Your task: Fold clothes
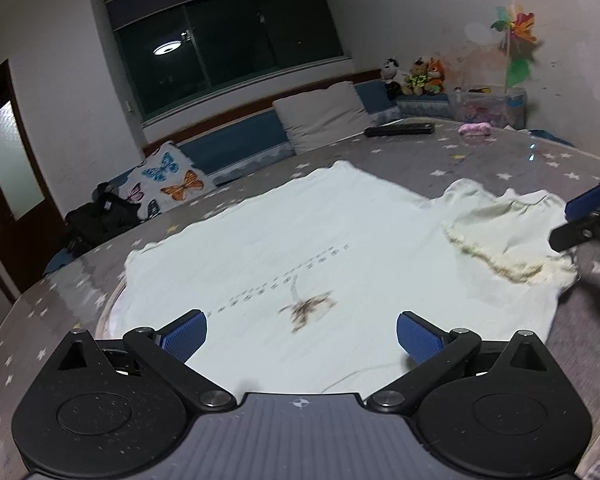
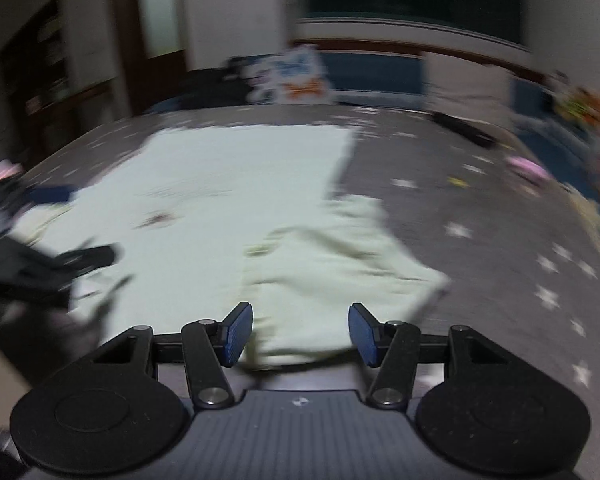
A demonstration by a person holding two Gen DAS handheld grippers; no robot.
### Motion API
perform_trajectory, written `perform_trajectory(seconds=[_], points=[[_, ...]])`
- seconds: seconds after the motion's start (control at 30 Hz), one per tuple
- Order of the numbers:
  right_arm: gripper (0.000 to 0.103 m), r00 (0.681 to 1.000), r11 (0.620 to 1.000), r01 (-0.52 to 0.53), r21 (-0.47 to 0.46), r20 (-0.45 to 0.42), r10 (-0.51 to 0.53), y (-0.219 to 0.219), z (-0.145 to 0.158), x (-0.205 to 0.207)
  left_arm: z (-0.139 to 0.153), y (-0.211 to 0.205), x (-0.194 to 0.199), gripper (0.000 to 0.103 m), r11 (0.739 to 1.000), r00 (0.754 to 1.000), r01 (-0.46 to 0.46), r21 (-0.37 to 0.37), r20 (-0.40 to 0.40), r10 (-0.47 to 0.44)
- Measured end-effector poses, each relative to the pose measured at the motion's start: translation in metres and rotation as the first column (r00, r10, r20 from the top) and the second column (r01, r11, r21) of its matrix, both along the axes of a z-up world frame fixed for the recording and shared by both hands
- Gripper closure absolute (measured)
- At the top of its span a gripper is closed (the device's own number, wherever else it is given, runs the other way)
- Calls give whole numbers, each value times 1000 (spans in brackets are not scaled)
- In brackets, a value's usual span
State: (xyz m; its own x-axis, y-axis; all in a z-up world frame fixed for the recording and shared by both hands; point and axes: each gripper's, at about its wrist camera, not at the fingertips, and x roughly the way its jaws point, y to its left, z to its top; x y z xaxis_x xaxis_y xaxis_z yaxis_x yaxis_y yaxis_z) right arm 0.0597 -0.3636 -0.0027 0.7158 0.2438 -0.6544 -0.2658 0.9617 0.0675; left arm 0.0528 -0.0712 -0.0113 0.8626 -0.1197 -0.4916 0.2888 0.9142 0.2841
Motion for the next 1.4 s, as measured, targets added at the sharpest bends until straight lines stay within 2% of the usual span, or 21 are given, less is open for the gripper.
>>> perform_trajectory(seconds=[0.1,0.23,0.37,0.47,0.5,0.6,0.83,1.03,1.2,1.23,1.27,1.4], points=[[54,994,994,105,6,0,-105,-16,-6,9,2,-11,5,0,1000,1000,20,-6,-3,-20],[60,983,982,183,48,-12,-183,-30,-11,16,2,-27,11,0,999,999,45,-4,-10,-45],[73,975,971,222,94,-21,-221,-37,-14,16,1,-44,15,0,997,997,82,2,-14,-82],[93,971,965,237,114,-21,-236,-39,-15,16,0,-59,19,0,994,994,108,3,-22,-108],[97,969,962,245,123,-22,-244,-41,-16,17,-1,-63,21,0,993,993,115,4,-24,-115],[100,964,950,266,165,-25,-266,-49,-16,16,-4,-75,26,0,991,990,134,8,-32,-134],[101,963,939,261,224,4,-269,-55,0,9,-18,-92,31,0,986,985,165,32,-60,-163],[101,965,939,245,243,34,-261,-51,16,8,-17,-90,30,0,987,986,159,12,-59,-158],[91,954,932,296,209,-25,-298,-55,0,14,-16,-89,29,0,987,986,160,7,-57,-159],[87,955,932,296,210,-36,-296,-54,-3,15,-16,-90,29,0,987,986,159,7,-58,-159],[79,954,932,298,208,-42,-296,-54,-6,16,-16,-90,29,0,987,986,159,6,-58,-158],[78,952,932,306,196,-53,-302,-52,-16,19,-15,-90,28,0,987,986,160,7,-57,-160]])
